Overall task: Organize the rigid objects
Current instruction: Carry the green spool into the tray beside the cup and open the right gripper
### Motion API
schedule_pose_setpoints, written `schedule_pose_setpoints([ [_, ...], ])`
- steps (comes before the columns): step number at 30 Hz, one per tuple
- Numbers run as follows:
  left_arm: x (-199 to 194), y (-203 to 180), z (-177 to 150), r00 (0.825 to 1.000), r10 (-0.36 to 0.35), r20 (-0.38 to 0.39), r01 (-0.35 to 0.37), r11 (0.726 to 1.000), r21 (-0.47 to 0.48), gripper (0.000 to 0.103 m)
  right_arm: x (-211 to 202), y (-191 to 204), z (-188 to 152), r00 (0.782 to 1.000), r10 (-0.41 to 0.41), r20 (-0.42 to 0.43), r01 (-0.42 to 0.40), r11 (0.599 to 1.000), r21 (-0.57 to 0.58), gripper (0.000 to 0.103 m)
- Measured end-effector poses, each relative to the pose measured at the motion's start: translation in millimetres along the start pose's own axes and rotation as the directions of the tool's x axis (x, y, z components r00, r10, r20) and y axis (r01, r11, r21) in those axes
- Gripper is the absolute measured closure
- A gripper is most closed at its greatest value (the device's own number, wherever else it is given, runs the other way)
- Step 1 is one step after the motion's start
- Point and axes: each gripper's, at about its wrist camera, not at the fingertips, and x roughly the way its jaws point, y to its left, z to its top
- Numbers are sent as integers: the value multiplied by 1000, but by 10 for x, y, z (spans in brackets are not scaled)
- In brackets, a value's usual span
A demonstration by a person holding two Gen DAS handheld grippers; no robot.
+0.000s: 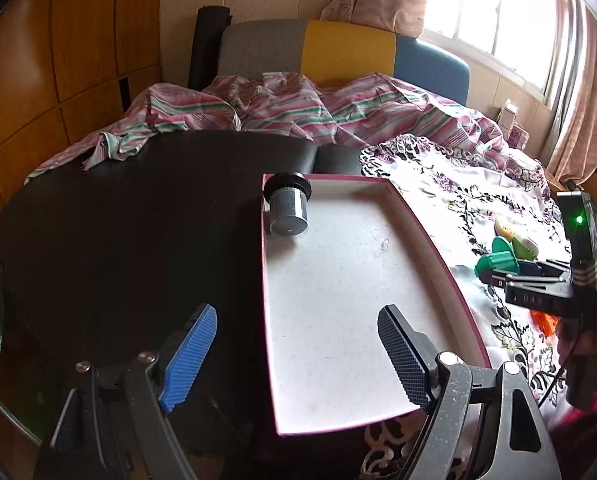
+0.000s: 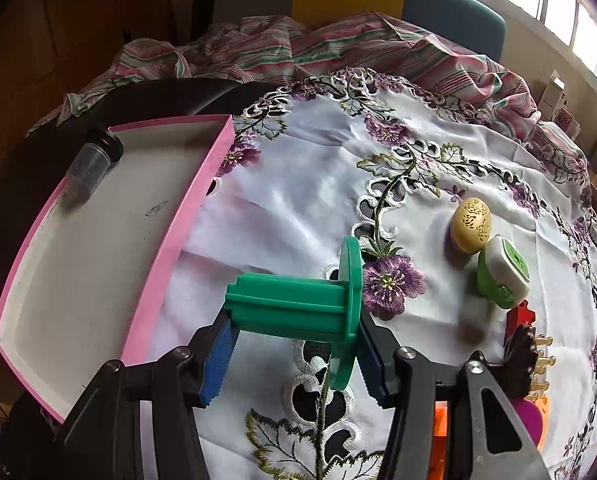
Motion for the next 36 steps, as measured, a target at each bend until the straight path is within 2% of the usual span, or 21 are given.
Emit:
schedule_pose_setpoints([
  [5,-126,24,-35,1000,-15,20,15,1000,5,18,-112,114,93,999,32,44,-33,999,21,47],
  [10,-220,79,-26,999,-8,41,8,1000,-6,18,-213,409,232,993,89,83,-88,996,-9,47],
  [16,-274,315,18,997,59,41,-55,995,-82,17,-250,890,413,980,170,103,-163,984,-78,48],
  [25,-309,666,4,988,150,32,-143,977,-156,14,-2,1561,566,965,258,42,-250,958,-137,48],
  [32,-316,853,-20,974,226,25,-218,957,-190,14,212,1867,634,966,258,-9,-256,955,-147,48],
  [36,-319,951,-30,961,276,20,-266,941,-209,14,312,2005,656,979,203,-22,-204,966,-160,48],
])
